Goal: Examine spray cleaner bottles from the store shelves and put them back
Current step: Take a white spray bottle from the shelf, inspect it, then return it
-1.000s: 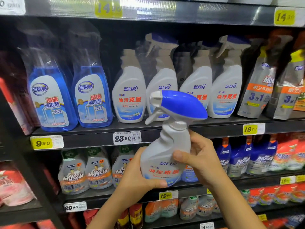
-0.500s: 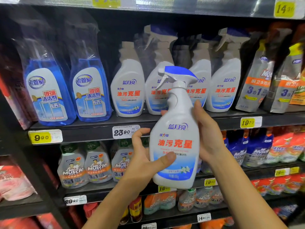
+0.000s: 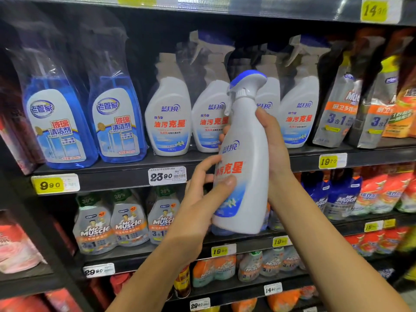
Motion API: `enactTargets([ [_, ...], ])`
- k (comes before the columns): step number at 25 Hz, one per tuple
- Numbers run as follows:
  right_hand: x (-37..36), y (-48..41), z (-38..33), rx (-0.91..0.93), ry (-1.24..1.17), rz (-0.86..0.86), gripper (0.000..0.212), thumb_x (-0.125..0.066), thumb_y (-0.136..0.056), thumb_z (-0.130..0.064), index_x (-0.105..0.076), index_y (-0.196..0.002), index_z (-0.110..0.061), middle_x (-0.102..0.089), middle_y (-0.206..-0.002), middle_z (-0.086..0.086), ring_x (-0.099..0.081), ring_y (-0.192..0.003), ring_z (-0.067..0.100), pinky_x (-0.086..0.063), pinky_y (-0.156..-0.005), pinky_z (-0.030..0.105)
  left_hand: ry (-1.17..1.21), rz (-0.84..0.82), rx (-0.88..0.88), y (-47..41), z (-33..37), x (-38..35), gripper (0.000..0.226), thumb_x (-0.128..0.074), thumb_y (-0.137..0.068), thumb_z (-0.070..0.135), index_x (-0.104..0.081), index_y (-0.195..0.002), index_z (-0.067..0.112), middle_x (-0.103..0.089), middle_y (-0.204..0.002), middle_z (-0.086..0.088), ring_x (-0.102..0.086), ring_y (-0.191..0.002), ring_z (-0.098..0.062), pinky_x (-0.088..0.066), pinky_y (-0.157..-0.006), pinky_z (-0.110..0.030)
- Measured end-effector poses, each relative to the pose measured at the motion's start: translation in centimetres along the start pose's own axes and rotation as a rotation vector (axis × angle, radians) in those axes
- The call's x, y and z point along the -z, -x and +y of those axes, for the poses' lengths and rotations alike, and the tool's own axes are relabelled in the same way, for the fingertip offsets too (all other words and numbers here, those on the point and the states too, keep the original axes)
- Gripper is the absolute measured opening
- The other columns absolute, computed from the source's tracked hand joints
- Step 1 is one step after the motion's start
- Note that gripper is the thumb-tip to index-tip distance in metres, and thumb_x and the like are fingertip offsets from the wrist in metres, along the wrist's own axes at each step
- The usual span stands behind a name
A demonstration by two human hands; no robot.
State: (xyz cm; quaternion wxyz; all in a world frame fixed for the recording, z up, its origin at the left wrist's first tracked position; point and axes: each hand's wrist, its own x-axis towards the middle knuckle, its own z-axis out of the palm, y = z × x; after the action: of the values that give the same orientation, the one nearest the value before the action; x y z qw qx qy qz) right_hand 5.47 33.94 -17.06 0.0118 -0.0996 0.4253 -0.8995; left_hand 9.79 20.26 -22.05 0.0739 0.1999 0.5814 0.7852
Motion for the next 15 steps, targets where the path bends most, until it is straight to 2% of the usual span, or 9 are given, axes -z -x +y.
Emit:
enactTargets([
  [2,-0.8,-0.1,0.2,0.108,0.141,0.138,0.036,-0.059,-0.088,-0.042,-0.054,-0.104,-0.010,-0.057,-0.083,0.010,-0.058,-0.069,0.020,-0.050,-0.063,0.032,-0.150,-0.026,-0.029,0.2,0.3,-0.2,0.056,-0.071,-0.064,0.059,-0.051,-0.116,0.058,-0.063,-0.112,0.017,-0.067,-0.097,-0.003,-0.056,-0.073,-0.024],
  [5,-1.8,0.0,0.6,0.295,0.338,0.261,0.031,-0.067,-0.086,-0.036,-0.056,-0.102,-0.012,-0.063,-0.070,-0.002,-0.063,-0.059,0.010,-0.051,-0.052,0.025,-0.261,-0.045,-0.109,0.2,0.7,-0.7,0.067,-0.078,-0.059,0.054,-0.050,-0.120,0.058,-0.065,-0.112,0.023,-0.064,-0.099,0.002,-0.055,-0.078,-0.021],
  [8,-2.3,0.1,-0.1,0.301,0.448,0.174,0.040,-0.072,-0.082,-0.040,-0.058,-0.108,-0.012,-0.068,-0.066,-0.010,-0.067,-0.060,0.005,-0.052,-0.052,0.021,-0.138,-0.031,-0.107,-0.1,0.8,-0.9,0.058,-0.083,-0.066,0.030,-0.059,-0.117,0.043,-0.071,-0.107,0.012,-0.068,-0.098,-0.007,-0.057,-0.078,-0.023],
  [12,-1.7,0.2,-1.9,0.252,0.535,-0.007,0.018,-0.067,-0.085,-0.034,-0.068,-0.087,-0.016,-0.074,-0.076,0.000,-0.071,-0.068,0.015,-0.056,-0.060,0.026,0.210,-0.064,0.078,0.2,1.0,-0.2,0.046,-0.070,-0.068,0.012,-0.063,-0.113,0.022,-0.074,-0.106,-0.003,-0.070,-0.098,-0.021,-0.059,-0.080,-0.040],
  [15,-1.2,0.3,-3.0,0.182,0.533,-0.119,0.016,-0.063,-0.088,-0.029,-0.069,-0.086,-0.013,-0.075,-0.078,0.004,-0.072,-0.070,0.017,-0.056,-0.063,0.028,0.392,-0.111,0.135,0.4,0.9,0.2,0.046,-0.067,-0.061,0.009,-0.069,-0.106,0.017,-0.073,-0.108,-0.010,-0.070,-0.097,-0.028,-0.058,-0.079,-0.046],
])
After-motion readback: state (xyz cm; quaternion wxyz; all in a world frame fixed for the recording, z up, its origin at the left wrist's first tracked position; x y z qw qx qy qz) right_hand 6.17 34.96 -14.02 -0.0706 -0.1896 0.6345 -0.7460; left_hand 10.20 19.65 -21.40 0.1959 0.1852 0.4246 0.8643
